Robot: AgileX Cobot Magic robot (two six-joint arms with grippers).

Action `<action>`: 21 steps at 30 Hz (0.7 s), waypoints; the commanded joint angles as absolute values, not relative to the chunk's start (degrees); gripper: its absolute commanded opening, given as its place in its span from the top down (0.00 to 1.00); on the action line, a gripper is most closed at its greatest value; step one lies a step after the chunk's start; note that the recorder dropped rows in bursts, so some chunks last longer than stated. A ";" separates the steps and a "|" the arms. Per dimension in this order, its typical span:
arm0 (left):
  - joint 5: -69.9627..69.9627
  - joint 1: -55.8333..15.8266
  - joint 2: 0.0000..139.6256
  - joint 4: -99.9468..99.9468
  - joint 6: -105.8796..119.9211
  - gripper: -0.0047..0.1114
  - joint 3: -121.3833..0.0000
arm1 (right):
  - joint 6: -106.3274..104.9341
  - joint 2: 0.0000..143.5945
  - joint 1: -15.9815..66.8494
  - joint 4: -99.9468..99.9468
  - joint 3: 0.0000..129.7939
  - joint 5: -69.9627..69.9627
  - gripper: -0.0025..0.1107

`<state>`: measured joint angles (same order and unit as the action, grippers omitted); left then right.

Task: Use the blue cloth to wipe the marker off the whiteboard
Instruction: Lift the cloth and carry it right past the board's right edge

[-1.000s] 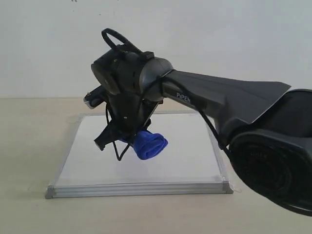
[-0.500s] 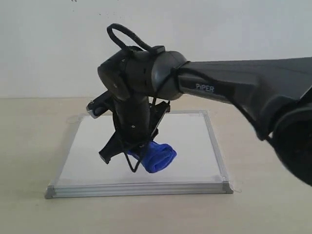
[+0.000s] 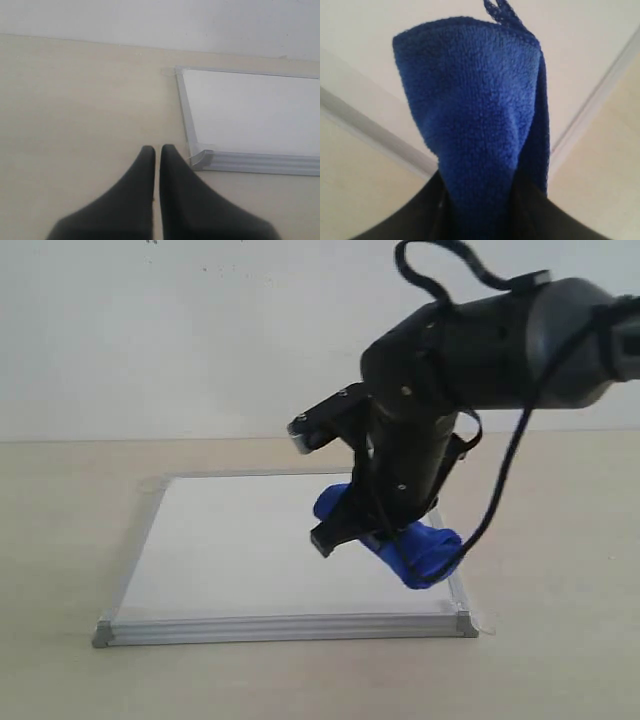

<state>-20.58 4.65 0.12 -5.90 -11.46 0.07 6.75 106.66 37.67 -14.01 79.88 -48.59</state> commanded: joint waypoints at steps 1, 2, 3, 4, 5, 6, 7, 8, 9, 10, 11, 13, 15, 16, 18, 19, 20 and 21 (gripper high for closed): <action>-20.46 4.36 0.00 -5.37 -11.90 0.93 0.00 | 7.10 101.74 34.08 -14.14 75.28 -46.50 0.98; -20.46 4.36 0.00 -5.37 -11.90 0.93 0.00 | 7.10 101.10 33.53 -14.14 74.69 -46.50 0.98; -20.46 4.36 0.00 -5.37 -11.90 0.93 0.00 | 7.10 100.95 32.84 -14.28 74.14 -46.50 0.98; -20.46 4.36 0.00 -5.37 -11.90 0.93 0.00 | 7.10 100.51 32.16 -14.28 73.57 -46.50 0.98; -20.46 4.36 0.00 -5.37 -11.90 0.93 0.00 | 7.10 100.38 31.50 -14.28 73.23 -46.50 0.98; -20.46 4.36 0.00 -5.37 -11.90 0.93 0.00 | 7.10 100.38 30.97 -14.14 73.08 -46.50 0.98; -20.46 4.36 0.00 -5.37 -11.90 0.93 0.00 | 7.15 100.38 30.28 -14.05 72.80 -46.14 0.98; -20.46 4.36 0.00 -5.37 -11.90 0.93 0.00 | 7.40 100.38 29.92 -13.86 72.64 -45.61 0.98; -20.46 4.36 0.00 -5.37 -11.90 0.93 0.00 | 7.40 100.38 29.63 -13.48 72.64 -45.45 0.98; -20.46 4.36 0.00 -5.37 -11.90 0.93 0.00 | 7.40 100.49 29.13 -13.11 72.64 -44.80 0.98; -20.46 4.36 0.00 -5.37 -11.90 0.93 0.00 | 7.40 100.49 28.98 -12.95 72.64 -44.20 0.98; -20.46 4.36 0.00 -5.37 -11.90 0.93 0.00 | 7.92 100.49 28.58 -12.09 72.64 -42.53 0.98; -20.46 4.36 0.00 -5.37 -11.90 0.93 0.00 | 8.94 100.49 28.58 -12.23 72.64 -41.50 0.98; -20.46 4.36 0.00 -5.37 -11.90 0.93 0.00 | 9.20 100.49 28.58 -12.23 72.64 -41.07 0.98; -20.46 4.36 0.00 -5.37 -11.90 0.93 0.00 | 10.85 100.61 28.54 -12.78 72.64 -40.16 0.98; -20.46 4.36 0.00 -5.37 -11.90 0.93 0.00 | 12.24 100.61 28.54 -13.33 72.64 -39.62 0.98; -20.46 4.36 0.00 -5.37 -11.90 0.93 0.00 | 13.25 100.61 28.54 -13.82 72.64 -39.37 0.98; -20.46 4.36 0.00 -5.37 -11.90 0.93 0.00 | 16.89 100.71 28.54 -16.00 72.64 -39.20 0.98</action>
